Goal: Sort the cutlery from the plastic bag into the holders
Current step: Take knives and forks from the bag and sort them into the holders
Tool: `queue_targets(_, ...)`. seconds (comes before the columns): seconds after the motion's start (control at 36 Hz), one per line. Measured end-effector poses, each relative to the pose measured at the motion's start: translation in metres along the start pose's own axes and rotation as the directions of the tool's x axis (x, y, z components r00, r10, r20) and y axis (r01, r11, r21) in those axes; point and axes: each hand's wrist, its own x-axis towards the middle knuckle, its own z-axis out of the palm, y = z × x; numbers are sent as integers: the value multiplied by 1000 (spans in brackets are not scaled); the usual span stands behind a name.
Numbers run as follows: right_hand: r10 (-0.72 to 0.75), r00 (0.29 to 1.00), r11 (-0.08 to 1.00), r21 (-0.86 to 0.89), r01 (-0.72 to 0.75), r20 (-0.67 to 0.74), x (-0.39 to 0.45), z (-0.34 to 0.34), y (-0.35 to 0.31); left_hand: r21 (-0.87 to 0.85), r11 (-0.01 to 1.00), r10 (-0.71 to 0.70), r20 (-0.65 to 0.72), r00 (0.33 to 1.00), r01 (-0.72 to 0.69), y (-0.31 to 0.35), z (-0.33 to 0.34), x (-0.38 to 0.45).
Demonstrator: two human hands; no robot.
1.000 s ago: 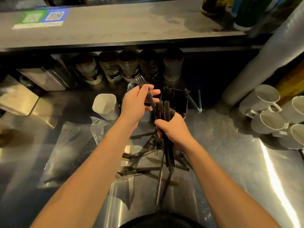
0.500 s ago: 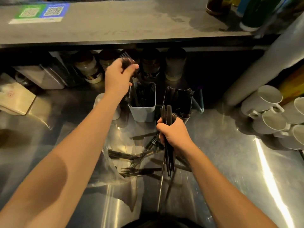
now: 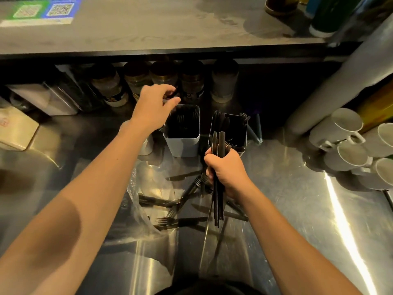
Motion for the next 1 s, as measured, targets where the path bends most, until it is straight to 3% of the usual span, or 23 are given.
queue_targets(0.06,17,1000,998,59,-17,6,1,2,0,-101,995,-25,-133,991,12,7,-1,-12)
queue_targets(0.11,23,1000,991,134,-23,-2,1,3,-2,-270,960,-122,-148,981,79,24,-2,-28)
queue_targets(0.17,11,999,985,170,-3,-44,1,5,-6,-424,871,-235,85,968,248,47,-3,-48)
queue_targets(0.22,-18,991,984,174,41,-130,3,5,-10,-365,850,-209,428,879,380,67,-5,-75)
queue_targets(0.31,-44,958,979,179,98,-282,7,4,-16,-110,974,-52,744,667,198,83,-3,-115)
queue_targets(0.36,-25,943,967,232,107,-331,7,3,-19,-35,997,-14,819,574,74,86,4,-130)
queue_targets(0.47,-13,904,953,269,141,-428,5,-3,-25,-103,990,19,764,645,93,92,13,-138)
queue_targets(0.67,100,849,890,429,157,-519,2,-13,-33,-115,993,74,607,791,-5,95,18,-144)
queue_targets(0.81,195,796,820,540,188,-573,4,-32,-38,-137,990,115,574,811,-43,84,10,-145)
queue_targets(0.92,266,758,792,583,180,-596,6,-54,-38,-269,962,93,485,870,46,69,1,-142)
queue_targets(1.0,297,776,784,606,136,-557,7,-60,-33,-432,883,-2,393,919,187,67,6,-134)
